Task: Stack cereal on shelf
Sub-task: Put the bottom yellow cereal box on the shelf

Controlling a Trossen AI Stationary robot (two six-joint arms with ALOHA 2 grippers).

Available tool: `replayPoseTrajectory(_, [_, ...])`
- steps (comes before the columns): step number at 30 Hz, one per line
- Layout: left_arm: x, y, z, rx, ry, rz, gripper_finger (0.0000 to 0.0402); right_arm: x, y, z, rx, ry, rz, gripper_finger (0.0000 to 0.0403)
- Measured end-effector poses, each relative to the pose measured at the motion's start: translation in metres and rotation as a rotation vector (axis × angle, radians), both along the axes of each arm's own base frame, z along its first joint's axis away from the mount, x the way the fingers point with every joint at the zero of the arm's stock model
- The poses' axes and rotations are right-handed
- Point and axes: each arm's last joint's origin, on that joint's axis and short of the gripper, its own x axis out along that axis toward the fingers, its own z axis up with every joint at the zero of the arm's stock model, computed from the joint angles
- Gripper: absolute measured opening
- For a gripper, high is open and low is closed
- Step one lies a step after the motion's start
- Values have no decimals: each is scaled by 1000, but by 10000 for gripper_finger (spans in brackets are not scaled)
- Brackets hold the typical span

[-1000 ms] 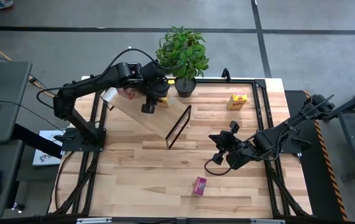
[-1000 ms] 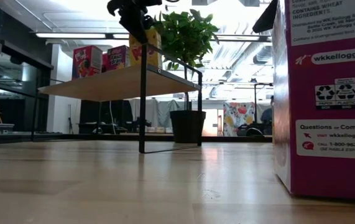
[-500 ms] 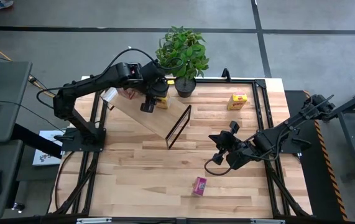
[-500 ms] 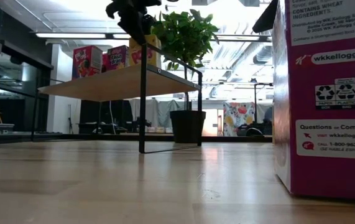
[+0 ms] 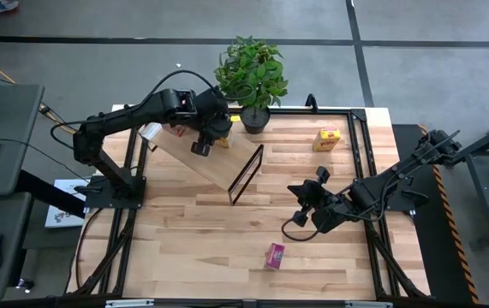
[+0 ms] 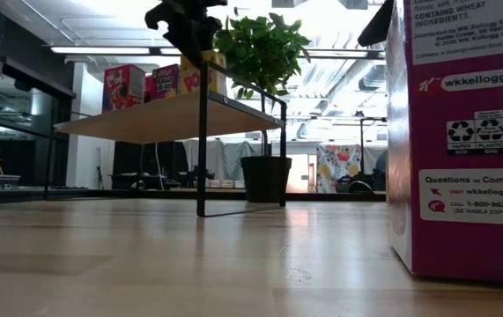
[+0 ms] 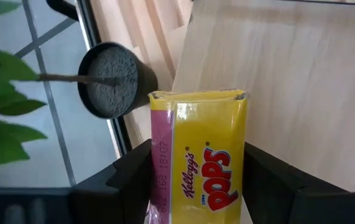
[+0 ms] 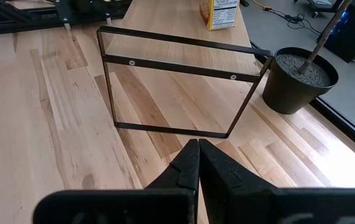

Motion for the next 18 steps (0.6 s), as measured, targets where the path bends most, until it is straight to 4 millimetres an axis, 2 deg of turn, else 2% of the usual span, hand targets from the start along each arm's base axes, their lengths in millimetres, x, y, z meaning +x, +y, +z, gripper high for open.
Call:
replayPoseTrajectory(10, [1,-3,0,-23,-16,34,202,0,0,0,1,-1,-1,0])
replayPoseTrajectory(18, [2,-5,1,-35,-30,59,229,0,0,0,0,0,0,0])
